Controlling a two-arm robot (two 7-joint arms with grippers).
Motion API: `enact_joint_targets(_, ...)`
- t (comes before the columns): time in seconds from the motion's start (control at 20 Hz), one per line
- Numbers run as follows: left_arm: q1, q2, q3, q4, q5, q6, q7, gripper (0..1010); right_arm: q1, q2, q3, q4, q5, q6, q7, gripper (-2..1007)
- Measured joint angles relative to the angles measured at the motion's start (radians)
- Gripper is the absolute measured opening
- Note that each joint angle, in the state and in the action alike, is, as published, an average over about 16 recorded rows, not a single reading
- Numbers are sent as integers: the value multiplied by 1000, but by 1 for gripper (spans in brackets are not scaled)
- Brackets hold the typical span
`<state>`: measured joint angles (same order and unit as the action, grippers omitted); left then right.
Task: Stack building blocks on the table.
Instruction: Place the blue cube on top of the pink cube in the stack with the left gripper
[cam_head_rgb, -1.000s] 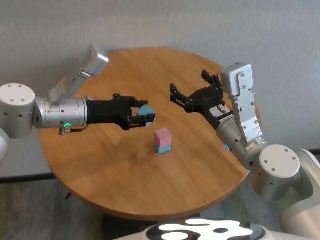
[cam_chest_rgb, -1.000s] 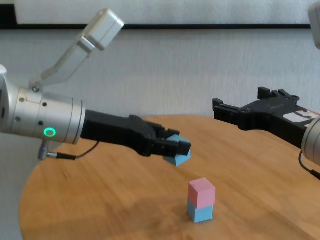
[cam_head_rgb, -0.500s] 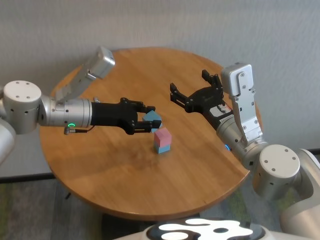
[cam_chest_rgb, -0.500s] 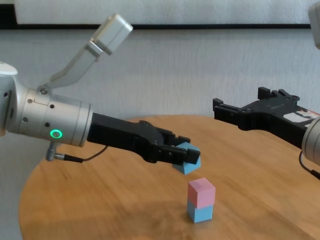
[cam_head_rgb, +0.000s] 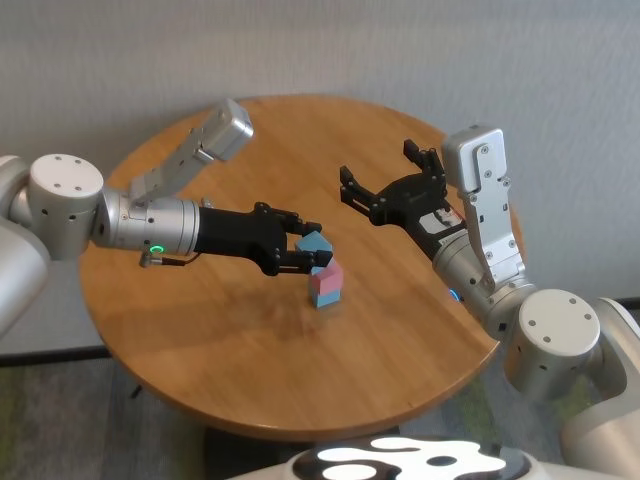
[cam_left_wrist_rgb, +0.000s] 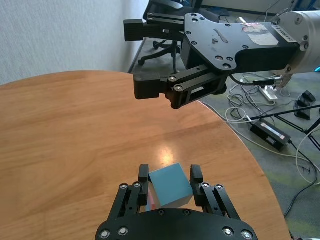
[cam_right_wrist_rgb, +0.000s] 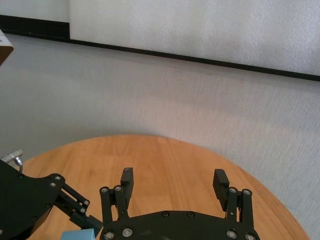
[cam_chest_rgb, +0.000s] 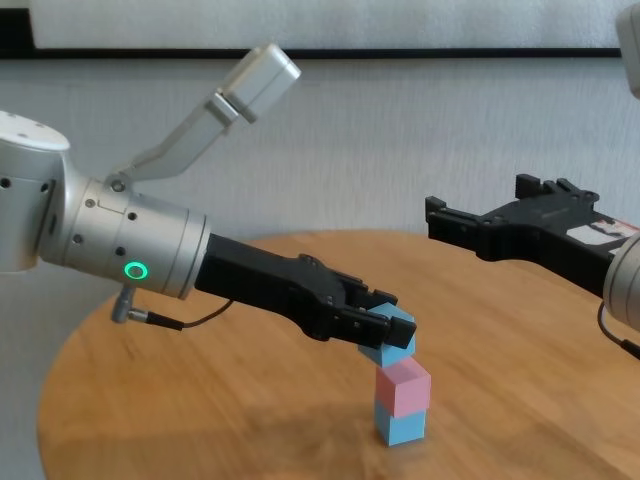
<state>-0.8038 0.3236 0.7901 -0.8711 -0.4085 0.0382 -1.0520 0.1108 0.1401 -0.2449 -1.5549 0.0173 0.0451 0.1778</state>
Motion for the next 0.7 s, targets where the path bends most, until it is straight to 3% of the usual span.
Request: enact_joint_targets(0.7,-41,-42,20,80,8,-31,-24,519,0,0,0,0,0,0,0,1006)
